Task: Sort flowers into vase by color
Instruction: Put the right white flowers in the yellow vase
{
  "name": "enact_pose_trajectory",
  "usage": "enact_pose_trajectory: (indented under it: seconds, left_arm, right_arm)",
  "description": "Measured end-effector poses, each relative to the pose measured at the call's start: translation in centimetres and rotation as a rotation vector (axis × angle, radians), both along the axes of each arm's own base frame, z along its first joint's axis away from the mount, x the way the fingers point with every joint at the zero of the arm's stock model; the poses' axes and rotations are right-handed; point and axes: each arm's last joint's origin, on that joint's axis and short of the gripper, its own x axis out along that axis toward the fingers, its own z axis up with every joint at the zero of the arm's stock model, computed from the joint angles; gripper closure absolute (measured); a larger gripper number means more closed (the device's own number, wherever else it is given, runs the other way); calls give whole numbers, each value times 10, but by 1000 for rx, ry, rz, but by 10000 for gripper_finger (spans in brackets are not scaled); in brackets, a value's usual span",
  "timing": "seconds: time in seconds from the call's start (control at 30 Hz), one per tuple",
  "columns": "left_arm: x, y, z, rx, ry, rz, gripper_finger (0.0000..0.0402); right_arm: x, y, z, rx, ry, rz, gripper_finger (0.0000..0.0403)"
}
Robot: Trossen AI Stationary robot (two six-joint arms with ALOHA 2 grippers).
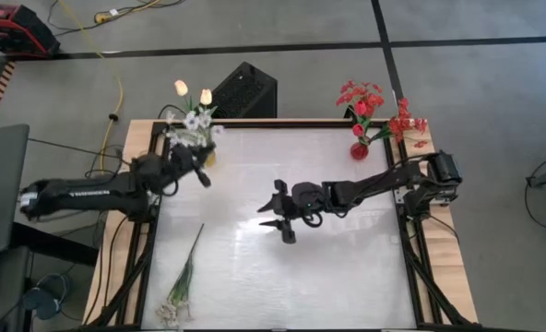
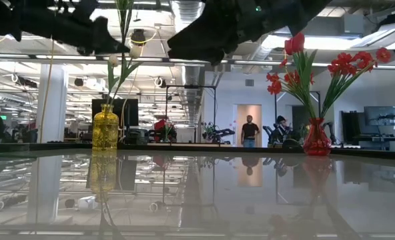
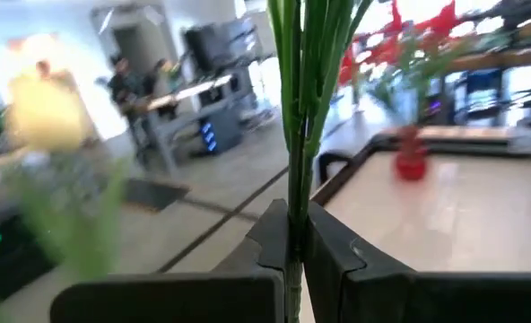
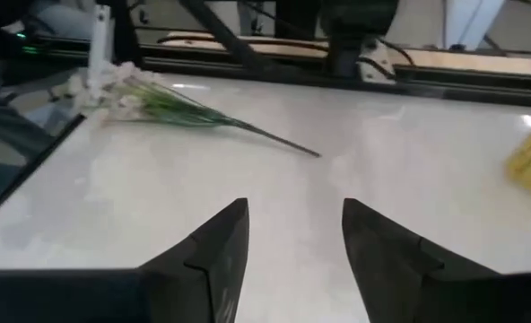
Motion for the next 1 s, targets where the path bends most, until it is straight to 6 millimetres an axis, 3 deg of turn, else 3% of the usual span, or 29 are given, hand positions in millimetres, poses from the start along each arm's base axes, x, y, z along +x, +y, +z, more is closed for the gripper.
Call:
enact_pose_trajectory:
  seconds: [0.33, 1.0]
  left_arm:
    - [-28, 49, -17, -135, -26, 132, 401]
    - [-38, 68, -29, -211, 13, 226, 401]
  right_arm:
    - [-1, 12, -6, -8, 34, 32, 212]
    - [-3, 13, -9, -29, 67, 42, 214]
